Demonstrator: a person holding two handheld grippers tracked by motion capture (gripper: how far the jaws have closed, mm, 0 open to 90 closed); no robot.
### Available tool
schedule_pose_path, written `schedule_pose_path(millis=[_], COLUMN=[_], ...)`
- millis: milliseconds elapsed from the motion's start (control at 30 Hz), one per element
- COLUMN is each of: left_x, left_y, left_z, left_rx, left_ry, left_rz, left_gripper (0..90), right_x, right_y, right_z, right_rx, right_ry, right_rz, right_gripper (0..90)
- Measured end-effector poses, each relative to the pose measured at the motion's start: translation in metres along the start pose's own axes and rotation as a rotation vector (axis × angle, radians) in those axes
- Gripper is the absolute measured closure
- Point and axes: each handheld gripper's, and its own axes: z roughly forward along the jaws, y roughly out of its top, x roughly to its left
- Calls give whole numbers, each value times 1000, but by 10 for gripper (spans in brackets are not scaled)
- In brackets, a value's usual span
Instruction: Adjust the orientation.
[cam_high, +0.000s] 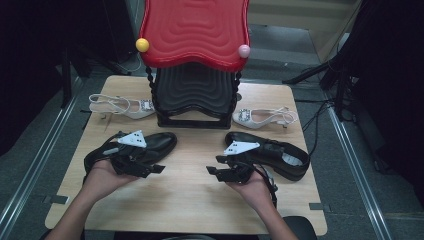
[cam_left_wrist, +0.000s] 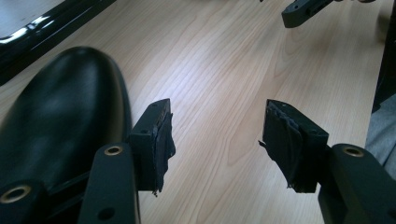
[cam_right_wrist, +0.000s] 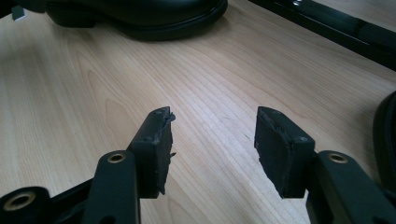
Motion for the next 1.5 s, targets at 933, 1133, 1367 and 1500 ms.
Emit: schedule_pose_path(millis=[933, 1133, 1367, 1500], left_x=[27, 34, 45, 49], left_y=[-35, -45, -60, -62], left_z=[-78, -85, -82, -68], left_rx=[-42, 3, 54, 68], left_ry=[140, 160, 154, 156], left_rz=[-129, -153, -202, -202], left_gripper=[456, 463, 464, 465], right_x=[-3, -3, -4, -4], right_y=[9, 10, 11, 11], right_z=[11, 13, 14, 16], right_rx=[54, 59, 62, 66], right_ry=[16, 17, 19, 19], right_rz=[-24, -26, -27, -30], right_gripper=[487, 487, 486, 487])
